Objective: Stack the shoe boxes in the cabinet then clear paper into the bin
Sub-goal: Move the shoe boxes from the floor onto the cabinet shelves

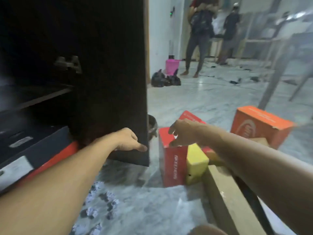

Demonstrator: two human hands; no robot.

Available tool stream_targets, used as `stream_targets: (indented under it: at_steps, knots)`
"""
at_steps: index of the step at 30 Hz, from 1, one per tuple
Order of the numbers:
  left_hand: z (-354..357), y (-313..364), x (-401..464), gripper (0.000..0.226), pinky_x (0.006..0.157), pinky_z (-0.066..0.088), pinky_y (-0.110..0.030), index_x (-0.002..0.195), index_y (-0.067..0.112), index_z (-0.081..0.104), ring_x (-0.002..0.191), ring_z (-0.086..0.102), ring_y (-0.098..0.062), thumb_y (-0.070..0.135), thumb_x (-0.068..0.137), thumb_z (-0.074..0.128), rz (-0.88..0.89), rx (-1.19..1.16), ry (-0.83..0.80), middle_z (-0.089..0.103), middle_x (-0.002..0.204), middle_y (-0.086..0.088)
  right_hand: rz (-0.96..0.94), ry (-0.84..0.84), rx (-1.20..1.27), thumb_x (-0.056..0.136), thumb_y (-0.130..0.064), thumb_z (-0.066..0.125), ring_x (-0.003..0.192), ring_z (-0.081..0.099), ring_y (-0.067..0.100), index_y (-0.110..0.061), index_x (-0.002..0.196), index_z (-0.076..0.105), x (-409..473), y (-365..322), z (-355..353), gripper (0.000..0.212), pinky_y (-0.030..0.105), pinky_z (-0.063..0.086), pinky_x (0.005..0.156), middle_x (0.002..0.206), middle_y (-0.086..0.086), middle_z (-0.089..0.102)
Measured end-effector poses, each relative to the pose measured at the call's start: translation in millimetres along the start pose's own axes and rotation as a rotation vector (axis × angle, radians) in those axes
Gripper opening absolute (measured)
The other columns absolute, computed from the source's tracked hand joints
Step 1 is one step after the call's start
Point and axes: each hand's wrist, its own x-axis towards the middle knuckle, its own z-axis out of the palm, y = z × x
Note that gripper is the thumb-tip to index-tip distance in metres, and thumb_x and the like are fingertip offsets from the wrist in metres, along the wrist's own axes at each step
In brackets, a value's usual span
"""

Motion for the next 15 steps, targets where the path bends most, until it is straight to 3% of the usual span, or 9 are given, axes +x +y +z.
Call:
stream_targets:
  at_steps: [3, 6, 8, 12, 13, 15]
  knots:
    - [38, 77, -5, 0.047, 0.081, 0.046, -0.029, 0.094, 0.012, 0.072, 0.091, 0.061, -0.019, 0.052, 0.071, 0.077, 0.184, 0.045, -0.085, 0.068, 0.104, -0.004, 0.12, -0.013, -0.026, 0.086, -0.041, 0.067, 0.103, 0.06, 0.022, -0.017, 0.129, 0.059, -79, 55, 12, 0.051, 0.025, 0.049, 0.077, 0.108, -0.005, 0.066]
    - [83, 151, -22, 0.051, 0.088, 0.048, -0.03, 0.104, 0.01, 0.072, 0.101, 0.063, -0.021, 0.049, 0.072, 0.078, 0.342, 0.077, -0.172, 0.067, 0.109, -0.004, 0.24, -0.026, -0.031, 0.091, -0.041, 0.062, 0.097, 0.057, 0.017, -0.02, 0.122, 0.061, -159, 98, 29, 0.037, 0.007, 0.039, 0.068, 0.103, -0.009, 0.064]
    - [116, 196, -39, 0.051, 0.088, 0.05, -0.033, 0.108, 0.008, 0.071, 0.099, 0.062, -0.021, 0.046, 0.074, 0.078, 0.426, 0.085, -0.244, 0.067, 0.108, -0.005, 0.344, -0.039, 0.033, 0.087, -0.041, 0.067, 0.106, 0.058, 0.022, -0.016, 0.128, 0.059, -207, 126, 45, 0.049, 0.019, 0.043, 0.079, 0.118, 0.0, 0.064]
    - [191, 270, -75, 0.049, 0.062, 0.046, -0.028, 0.097, 0.012, 0.074, 0.081, 0.062, -0.022, 0.051, 0.068, 0.08, 0.58, 0.125, -0.407, 0.069, 0.09, -0.001, 0.604, -0.094, 0.17, 0.083, -0.044, 0.071, 0.111, 0.06, 0.026, -0.018, 0.138, 0.053, -298, 172, 87, 0.063, 0.035, 0.05, 0.093, 0.13, 0.004, 0.06]
    - [210, 284, -84, 0.049, 0.061, 0.047, -0.029, 0.097, 0.01, 0.073, 0.08, 0.062, -0.022, 0.05, 0.069, 0.08, 0.609, 0.131, -0.433, 0.067, 0.087, 0.0, 0.673, -0.103, 0.201, 0.082, -0.046, 0.072, 0.11, 0.061, 0.026, -0.019, 0.137, 0.054, -319, 182, 100, 0.064, 0.035, 0.051, 0.092, 0.128, 0.005, 0.061]
    - [250, 308, -103, 0.044, 0.074, 0.053, -0.033, 0.097, 0.009, 0.071, 0.089, 0.064, -0.021, 0.044, 0.072, 0.08, 0.647, 0.125, -0.479, 0.067, 0.095, -0.002, 0.8, -0.104, 0.241, 0.08, -0.048, 0.073, 0.107, 0.06, 0.026, -0.019, 0.132, 0.058, -359, 201, 127, 0.062, 0.034, 0.051, 0.09, 0.124, 0.006, 0.062]
